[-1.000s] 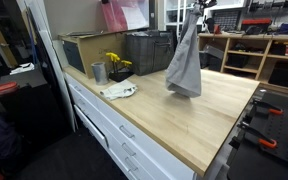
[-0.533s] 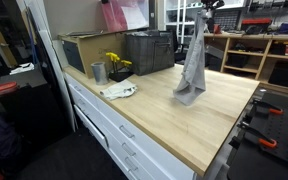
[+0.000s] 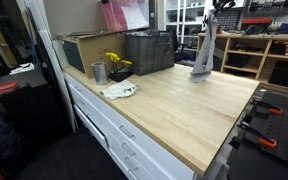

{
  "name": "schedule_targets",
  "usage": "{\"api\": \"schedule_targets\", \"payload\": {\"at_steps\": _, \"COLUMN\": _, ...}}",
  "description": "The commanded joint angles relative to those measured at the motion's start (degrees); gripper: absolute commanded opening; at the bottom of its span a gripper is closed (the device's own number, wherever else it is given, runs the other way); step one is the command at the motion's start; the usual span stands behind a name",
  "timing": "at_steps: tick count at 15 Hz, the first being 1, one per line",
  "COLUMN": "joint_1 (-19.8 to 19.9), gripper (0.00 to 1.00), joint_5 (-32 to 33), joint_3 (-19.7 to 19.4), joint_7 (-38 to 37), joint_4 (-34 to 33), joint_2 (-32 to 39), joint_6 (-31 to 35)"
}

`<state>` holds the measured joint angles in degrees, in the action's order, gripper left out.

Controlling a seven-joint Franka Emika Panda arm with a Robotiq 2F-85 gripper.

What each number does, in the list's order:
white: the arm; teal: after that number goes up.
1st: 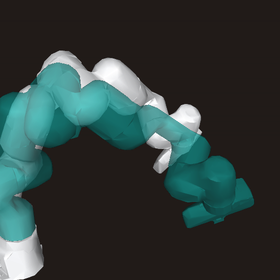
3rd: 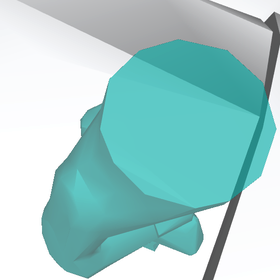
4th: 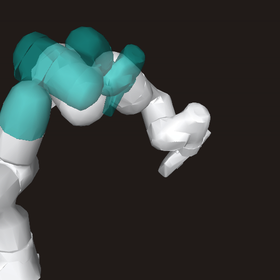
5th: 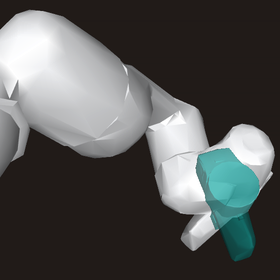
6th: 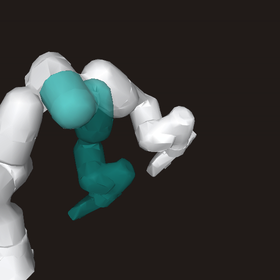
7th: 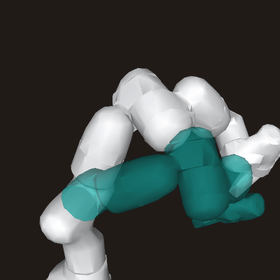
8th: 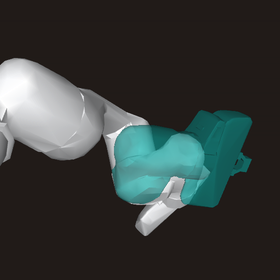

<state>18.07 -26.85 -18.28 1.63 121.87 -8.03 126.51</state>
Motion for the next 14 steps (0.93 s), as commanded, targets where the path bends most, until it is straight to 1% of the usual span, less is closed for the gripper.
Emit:
{"api": "schedule_targets", "payload": {"at_steps": 1, "joint_1": -1.18, "gripper": 0.01, "joint_5": 3.45, "joint_3": 0.37, "joint_7": -5.12, "joint_4": -0.22, "joint_2": -0.34, "joint_6": -6.35}}
{"api": "schedule_targets", "payload": {"at_steps": 2, "joint_1": -2.82, "gripper": 0.01, "joint_5": -0.3, "joint_3": 1.11, "joint_7": -1.94, "joint_4": 2.36, "joint_2": -2.76, "joint_6": -5.32}}
{"api": "schedule_targets", "payload": {"at_steps": 3, "joint_1": -3.61, "gripper": 0.01, "joint_5": -1.81, "joint_3": 1.6, "joint_7": -1.26, "joint_4": 2.91, "joint_2": -3.58, "joint_6": -7.97}}
{"api": "schedule_targets", "payload": {"at_steps": 4, "joint_1": -4.47, "gripper": 0.29, "joint_5": -3.95, "joint_3": 1.85, "joint_7": -0.24, "joint_4": 3.02, "joint_2": -4.09, "joint_6": -10.15}}
{"api": "schedule_targets", "payload": {"at_steps": 5, "joint_1": -5.2, "gripper": 0.3, "joint_5": -6.17, "joint_3": 1.86, "joint_7": 1.15, "joint_4": 2.77, "joint_2": -4.16, "joint_6": -12.63}}
{"api": "schedule_targets", "payload": {"at_steps": 7, "joint_1": -6.06, "gripper": 0.44, "joint_5": -9.88, "joint_3": 1.16, "joint_7": 4.27, "joint_4": 1.32, "joint_2": -3.37, "joint_6": -19.0}}
{"api": "schedule_targets", "payload": {"at_steps": 8, "joint_1": -6.09, "gripper": 0.52, "joint_5": -11.43, "joint_3": 0.66, "joint_7": 6.11, "joint_4": 0.9, "joint_2": -3.0, "joint_6": -22.37}}
{"api": "schedule_targets", "payload": {"at_steps": 11, "joint_1": -4.76, "gripper": 0.75, "joint_5": -14.74, "joint_3": -1.51, "joint_7": 11.06, "joint_4": -0.5, "joint_2": -0.72, "joint_6": -34.11}}
{"api": "schedule_targets", "payload": {"at_steps": 12, "joint_1": -4.04, "gripper": 0.83, "joint_5": -13.84, "joint_3": -1.86, "joint_7": 10.67, "joint_4": -0.56, "joint_2": -0.04, "joint_6": -35.86}}
{"api": "schedule_targets", "payload": {"at_steps": 13, "joint_1": -3.44, "gripper": 0.89, "joint_5": -12.81, "joint_3": -2.0, "joint_7": 10.25, "joint_4": -0.23, "joint_2": 0.47, "joint_6": -36.18}}
{"api": "schedule_targets", "payload": {"at_steps": 14, "joint_1": -2.71, "gripper": 0.96, "joint_5": -10.24, "joint_3": -1.44, "joint_7": 7.91, "joint_4": 0.42, "joint_2": 0.99, "joint_6": -33.08}}
